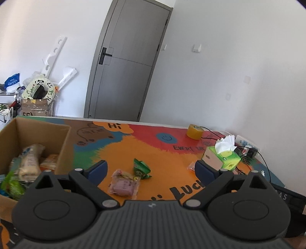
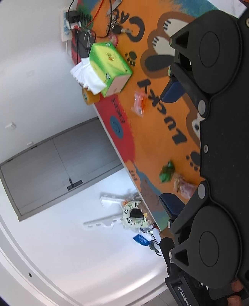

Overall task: Organize snacks
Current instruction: 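Move both tools back over the remaining snacks on the table, then grasp the pink bun pack with the left tool while the right tool grasps the orange candy pack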

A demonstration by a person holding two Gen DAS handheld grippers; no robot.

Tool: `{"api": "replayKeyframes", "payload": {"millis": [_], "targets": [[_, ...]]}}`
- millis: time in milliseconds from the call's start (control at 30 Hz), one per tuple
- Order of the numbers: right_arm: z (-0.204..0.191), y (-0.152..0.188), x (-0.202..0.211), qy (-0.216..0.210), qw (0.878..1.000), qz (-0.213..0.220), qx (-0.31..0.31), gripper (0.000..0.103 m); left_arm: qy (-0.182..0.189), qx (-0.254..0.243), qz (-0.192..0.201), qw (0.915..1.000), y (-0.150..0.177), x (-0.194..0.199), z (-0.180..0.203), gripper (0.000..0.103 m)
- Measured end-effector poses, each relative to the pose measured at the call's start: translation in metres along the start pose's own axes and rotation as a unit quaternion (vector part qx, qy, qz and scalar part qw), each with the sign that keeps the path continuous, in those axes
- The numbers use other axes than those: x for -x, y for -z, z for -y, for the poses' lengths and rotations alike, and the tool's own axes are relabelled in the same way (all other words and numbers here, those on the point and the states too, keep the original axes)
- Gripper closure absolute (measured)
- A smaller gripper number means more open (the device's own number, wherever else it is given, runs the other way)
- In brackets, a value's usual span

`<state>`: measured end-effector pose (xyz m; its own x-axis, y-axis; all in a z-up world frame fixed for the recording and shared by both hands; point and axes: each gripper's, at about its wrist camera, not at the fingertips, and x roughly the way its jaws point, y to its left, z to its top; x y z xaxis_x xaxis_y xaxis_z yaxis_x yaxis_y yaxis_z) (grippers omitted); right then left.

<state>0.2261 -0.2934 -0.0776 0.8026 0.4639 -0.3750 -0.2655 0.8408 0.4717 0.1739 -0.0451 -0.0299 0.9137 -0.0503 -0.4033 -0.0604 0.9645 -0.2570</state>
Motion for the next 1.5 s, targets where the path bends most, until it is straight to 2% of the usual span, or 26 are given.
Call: {"api": "replayKeyframes", "payload": {"millis": [433, 600, 633, 800, 900, 967, 1000, 1067, 1133, 1167, 1233, 1500], "targets": [[0.030, -0.002, -0.043, 0.012, 0.999, -0.030, 0.003, 0.001, -0.035, -0.001, -0.042, 0.9985, 0.013, -0.061, -0.002, 0.008], [0.043, -0.010, -0.069, 0.019, 0.999, -0.048, 0.004, 0.004, -0.072, 0.011, -0.079, 0.9942, 0.022, -0.093, -0.015, 0.012], [0.045, -0.011, -0.074, 0.021, 0.998, -0.053, 0.002, 0.007, -0.076, 0.014, -0.083, 0.9936, 0.023, -0.098, -0.018, 0.012], [0.055, -0.017, -0.094, 0.024, 0.998, -0.062, 0.005, 0.007, -0.096, 0.011, -0.098, 0.9905, 0.027, -0.118, -0.024, 0.013], [0.059, -0.023, -0.104, 0.025, 0.998, -0.066, 0.006, 0.007, -0.105, 0.003, -0.117, 0.9875, 0.031, -0.125, -0.024, 0.022], [0.059, -0.026, -0.110, 0.022, 0.997, -0.067, 0.011, 0.007, -0.107, 0.000, -0.129, 0.9860, 0.034, -0.130, -0.024, 0.038], [0.059, -0.027, -0.113, 0.021, 0.997, -0.067, 0.016, 0.007, -0.104, -0.001, -0.133, 0.9856, 0.036, -0.131, -0.025, 0.039], [0.060, -0.030, -0.119, 0.021, 0.997, -0.068, 0.026, 0.007, -0.112, -0.015, -0.128, 0.9852, 0.037, -0.131, -0.023, 0.054], [0.062, -0.033, -0.125, 0.026, 0.996, -0.074, 0.035, 0.009, -0.111, 0.007, -0.137, 0.9844, 0.032, -0.128, -0.026, 0.060], [0.062, -0.035, -0.126, 0.028, 0.996, -0.076, 0.039, 0.009, -0.114, 0.018, -0.138, 0.9837, 0.029, -0.126, -0.028, 0.061], [0.063, -0.040, -0.129, 0.024, 0.996, -0.079, 0.040, 0.009, -0.122, 0.006, -0.134, 0.9834, 0.023, -0.122, -0.024, 0.062], [0.069, -0.051, -0.149, 0.024, 0.995, -0.088, 0.049, 0.017, -0.115, 0.017, -0.124, 0.9854, -0.001, -0.124, -0.021, 0.062]]}}
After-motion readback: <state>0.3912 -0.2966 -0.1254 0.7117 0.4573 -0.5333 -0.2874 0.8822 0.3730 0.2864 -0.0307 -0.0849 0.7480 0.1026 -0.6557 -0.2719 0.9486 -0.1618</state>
